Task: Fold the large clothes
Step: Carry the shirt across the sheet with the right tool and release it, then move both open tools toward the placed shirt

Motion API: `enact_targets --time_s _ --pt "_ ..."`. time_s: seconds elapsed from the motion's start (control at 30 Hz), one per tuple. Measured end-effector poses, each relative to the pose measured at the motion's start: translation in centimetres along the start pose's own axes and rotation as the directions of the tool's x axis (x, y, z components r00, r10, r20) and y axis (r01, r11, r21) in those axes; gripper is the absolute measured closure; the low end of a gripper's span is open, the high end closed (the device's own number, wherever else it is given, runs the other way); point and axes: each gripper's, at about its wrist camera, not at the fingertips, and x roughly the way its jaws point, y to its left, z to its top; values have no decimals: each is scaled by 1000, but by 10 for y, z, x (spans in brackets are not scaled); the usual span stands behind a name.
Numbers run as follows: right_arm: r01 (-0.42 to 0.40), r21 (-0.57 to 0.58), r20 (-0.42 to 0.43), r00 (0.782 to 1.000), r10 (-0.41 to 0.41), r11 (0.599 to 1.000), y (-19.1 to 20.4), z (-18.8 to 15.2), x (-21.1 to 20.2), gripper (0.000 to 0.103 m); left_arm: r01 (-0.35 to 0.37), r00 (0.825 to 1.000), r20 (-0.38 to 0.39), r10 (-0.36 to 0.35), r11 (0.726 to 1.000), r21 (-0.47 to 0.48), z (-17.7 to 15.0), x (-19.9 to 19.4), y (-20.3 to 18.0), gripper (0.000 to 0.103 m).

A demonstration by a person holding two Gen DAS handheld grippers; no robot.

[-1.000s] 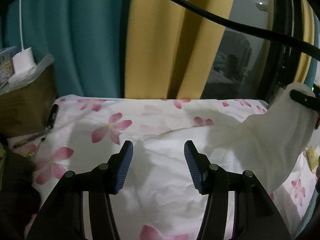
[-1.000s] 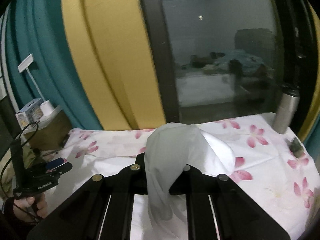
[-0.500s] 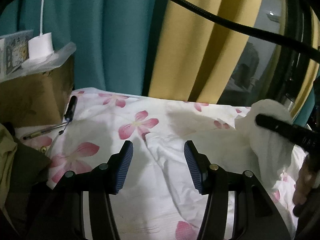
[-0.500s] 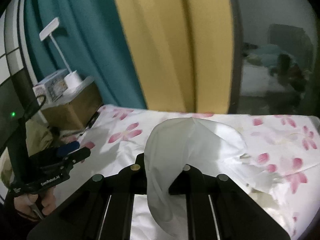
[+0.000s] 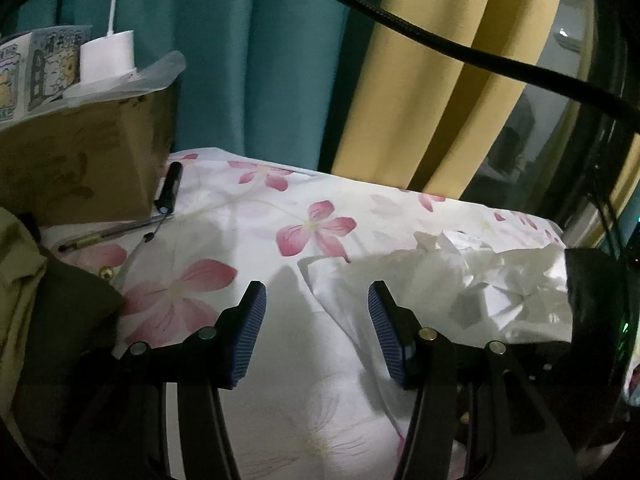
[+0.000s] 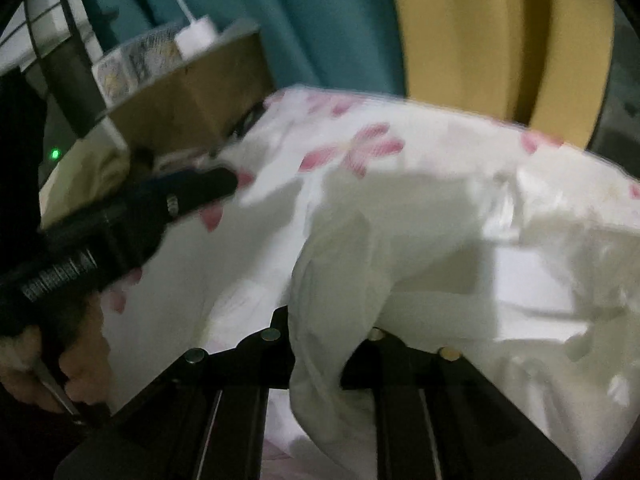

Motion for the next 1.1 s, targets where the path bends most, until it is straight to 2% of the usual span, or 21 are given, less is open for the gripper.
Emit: enact_targets --time_s 0.03,0.1,0.13,0.17,0.2,0.33,0.43,0.53,0.67,0.83,0.87,0.97,1.1 --pt "0 -10 -16 1000 0 1000 3 -2 3 86 -5 1000 0 5 1000 0 0 -1 2 47" --pt "-13 -38 -19 1000 12 999 11 -2 0 69 -20 1000 4 20 1000 -2 0 -5 5 47" --pt "-22 -52 -8 1000 21 998 15 -1 -6 48 -29 1000 5 29 1000 -4 0 -6 7 47" --pt "-23 -72 17 1000 24 997 21 1 -16 32 -36 999 7 36 999 -8 0 -8 9 47" --pt "-17 -87 37 999 20 996 26 2 -24 28 -43 999 11 43 999 -11 1 -11 11 47" --pt "9 -111 135 991 6 994 33 6 -70 27 -52 998 26 52 998 -21 6 -20 8 47" --pt "84 -82 203 977 -66 993 19 3 -103 27 -33 999 37 33 999 -3 10 -25 -8 47" --pt "174 -22 260 952 -162 984 -6 -3 -136 27 7 999 35 -8 999 36 11 -25 -34 47" --pt "269 83 324 903 -281 960 -47 -20 -182 27 92 996 12 -94 990 110 8 -24 -83 47" --pt "328 202 330 864 -380 923 -98 -47 -216 27 220 975 -43 -216 956 195 -1 -19 -149 46" --pt "335 223 325 860 -393 916 -106 -51 -219 27 241 970 -56 -235 948 209 -4 -19 -162 43" --pt "342 276 305 855 -419 898 -130 -67 -225 27 300 953 -102 -284 927 224 -12 -15 -191 42" --pt "350 313 281 854 -438 883 -152 -86 -231 27 345 938 -137 -320 906 247 -22 -16 -226 41"
